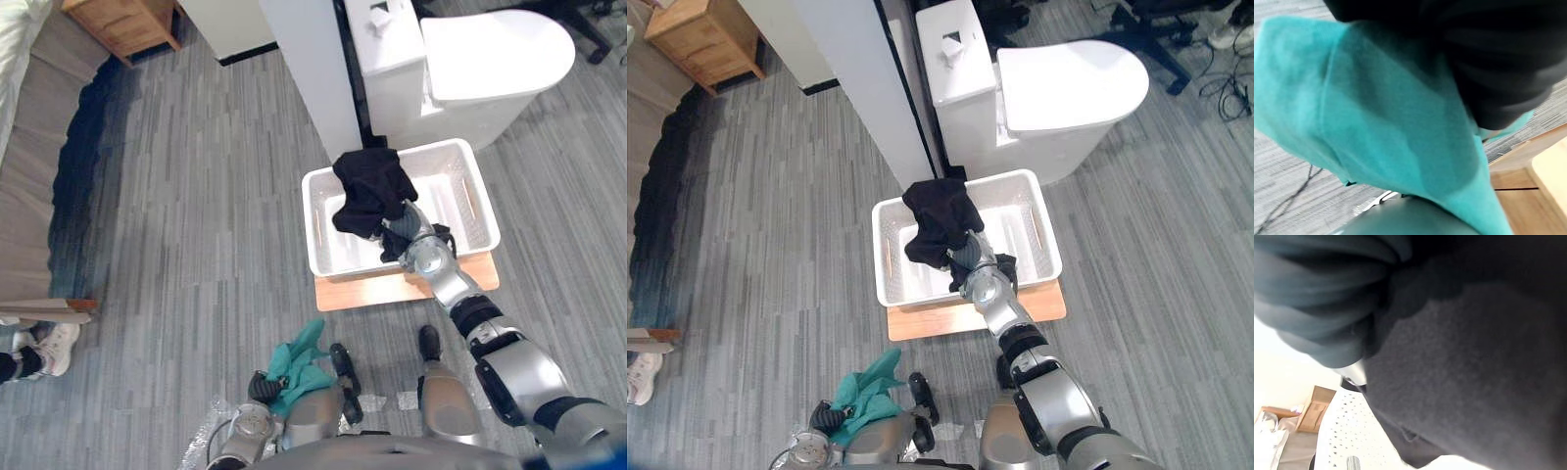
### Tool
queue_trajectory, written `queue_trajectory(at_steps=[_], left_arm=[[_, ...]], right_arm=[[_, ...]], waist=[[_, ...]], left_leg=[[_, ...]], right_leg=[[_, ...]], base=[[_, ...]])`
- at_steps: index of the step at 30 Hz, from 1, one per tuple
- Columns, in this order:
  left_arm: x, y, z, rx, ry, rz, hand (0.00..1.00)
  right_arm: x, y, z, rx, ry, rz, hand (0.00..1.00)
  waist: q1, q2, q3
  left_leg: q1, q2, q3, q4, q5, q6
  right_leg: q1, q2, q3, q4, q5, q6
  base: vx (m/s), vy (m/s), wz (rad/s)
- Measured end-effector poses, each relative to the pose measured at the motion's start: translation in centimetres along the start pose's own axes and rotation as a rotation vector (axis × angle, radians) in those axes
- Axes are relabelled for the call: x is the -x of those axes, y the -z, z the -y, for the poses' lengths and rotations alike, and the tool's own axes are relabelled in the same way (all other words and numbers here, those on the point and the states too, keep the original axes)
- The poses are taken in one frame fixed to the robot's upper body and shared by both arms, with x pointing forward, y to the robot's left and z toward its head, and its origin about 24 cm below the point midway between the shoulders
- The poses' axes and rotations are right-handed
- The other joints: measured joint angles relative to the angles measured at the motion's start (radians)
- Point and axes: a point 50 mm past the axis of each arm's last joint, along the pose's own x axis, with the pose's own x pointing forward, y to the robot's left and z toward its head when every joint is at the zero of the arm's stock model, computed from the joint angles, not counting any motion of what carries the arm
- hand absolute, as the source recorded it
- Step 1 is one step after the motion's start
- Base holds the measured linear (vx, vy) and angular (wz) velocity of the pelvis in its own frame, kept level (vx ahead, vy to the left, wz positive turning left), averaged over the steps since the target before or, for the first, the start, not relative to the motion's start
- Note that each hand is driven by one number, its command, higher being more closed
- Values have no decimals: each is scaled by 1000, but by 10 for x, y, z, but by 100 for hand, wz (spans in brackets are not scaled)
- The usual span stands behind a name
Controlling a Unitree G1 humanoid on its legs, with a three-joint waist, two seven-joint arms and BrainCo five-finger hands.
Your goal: Tidy the bed and pick cloth on bed and put in laundry
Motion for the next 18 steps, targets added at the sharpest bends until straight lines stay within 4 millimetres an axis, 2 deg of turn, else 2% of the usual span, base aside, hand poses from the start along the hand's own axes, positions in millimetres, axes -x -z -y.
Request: queue_trajectory(at_steps=[5, 11, 12, 18], left_arm=[[1, -1, 3, 1, 9, 6, 100], [1, -3, 5, 6, 13, 18, 100], [1, -3, 5, 6, 13, 18, 100], [0, -6, 5, 9, 13, 33, 100]], right_arm=[[0, 12, 2, -3, 13, -53, 100], [-2, 12, 6, 13, 24, -61, 100], [-2, 12, 6, 14, 27, -62, 0], [-13, -6, 22, 4, 82, -22, 0]], waist=[[-5, 18, 1], [-8, 46, -1], [-7, 49, -2], [-17, 55, -1]], left_leg=[[-20, -12, 2, 0, 1, 1], [-56, -28, 3, 1, 1, 0], [-58, -30, 3, 1, 2, -1], [-85, -37, -1, 0, 18, -20]], right_leg=[[-27, -15, 4, 8, 4, 6], [-65, -38, 4, 13, 17, 21], [-67, -41, 4, 13, 18, 21], [-84, -50, -6, 10, 32, 22]], base=[[-40, 20, -1], [2, 17, 0], [0, 0, 0], [8, 5, 7]])
